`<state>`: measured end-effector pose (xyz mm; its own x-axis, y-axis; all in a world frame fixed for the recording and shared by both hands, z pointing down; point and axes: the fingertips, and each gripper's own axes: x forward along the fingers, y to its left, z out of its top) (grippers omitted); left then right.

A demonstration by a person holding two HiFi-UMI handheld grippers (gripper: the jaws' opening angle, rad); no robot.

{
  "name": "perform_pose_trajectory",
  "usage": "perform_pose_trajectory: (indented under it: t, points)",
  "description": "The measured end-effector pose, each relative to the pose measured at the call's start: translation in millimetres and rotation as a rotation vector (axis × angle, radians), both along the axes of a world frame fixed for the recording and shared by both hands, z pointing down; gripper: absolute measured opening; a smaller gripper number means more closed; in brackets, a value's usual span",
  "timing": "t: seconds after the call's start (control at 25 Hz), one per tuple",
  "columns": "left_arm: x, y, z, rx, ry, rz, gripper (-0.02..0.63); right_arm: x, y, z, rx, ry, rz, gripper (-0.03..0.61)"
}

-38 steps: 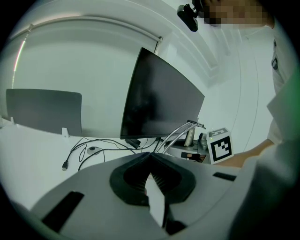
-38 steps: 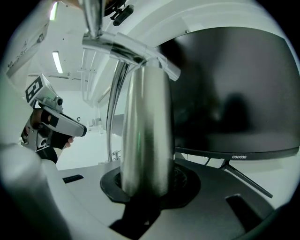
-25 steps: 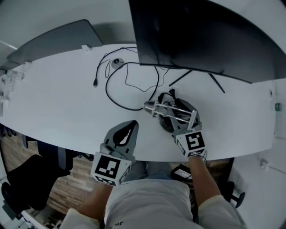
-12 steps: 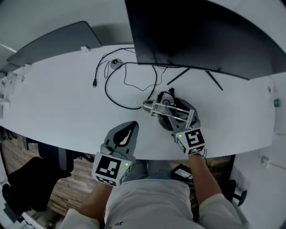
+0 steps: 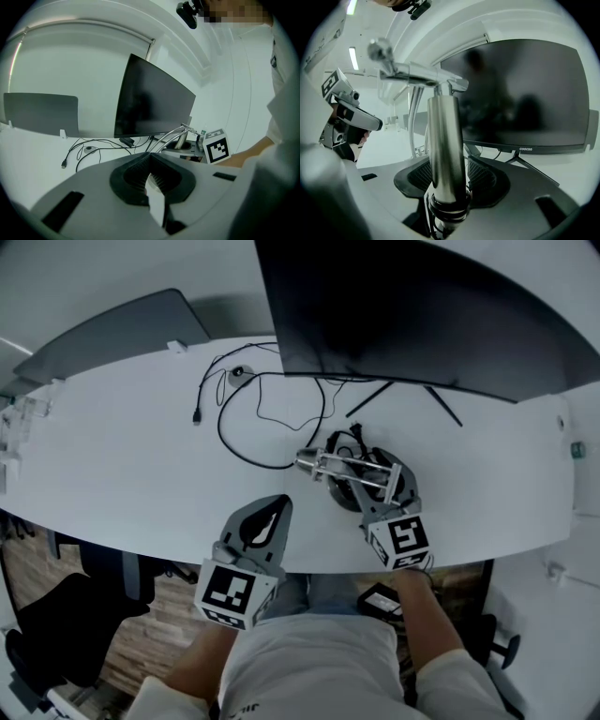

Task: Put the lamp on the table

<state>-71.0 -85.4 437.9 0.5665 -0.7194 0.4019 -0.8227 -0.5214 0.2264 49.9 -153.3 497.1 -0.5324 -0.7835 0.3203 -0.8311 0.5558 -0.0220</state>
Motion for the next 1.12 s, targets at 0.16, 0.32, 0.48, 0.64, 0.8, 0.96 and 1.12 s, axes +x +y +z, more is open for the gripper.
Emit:
perform_pose_trajectory:
  t: [0.16,0.32,0.48,0.64,0.8,0.96,1.12]
  points:
    - [3,2,-1,0.011,0.004,0.006,0.003,5,5,-5,0.005,0.003,0.009,0.213]
    - [7,3,-3,0.013,0.007,0.016,0.003,9,11,-9,0.003,0.001,0.012,0.213]
    - [12,2,-3,0.015,0.011,0.031,0.003,13,19,-10,-0.004,0.004,0.012,0.213]
    - [20,0,-5,0.018,0.014,0.05,0.003,19,28,-11,-0.016,0.002,0.013,0.213]
    - [27,0,-8,0.017,0.011,0.069,0.003,28,36,-14,-0.024,0.0,0.028,0.212]
    - [30,-3,-14,0.028,0.016,0.076,0.003,38,44,-18,-0.033,0.0,0.038,0.212]
    - [31,-5,-19,0.034,0.014,0.082,0.003,49,45,-28,-0.018,0.023,0.067,0.207]
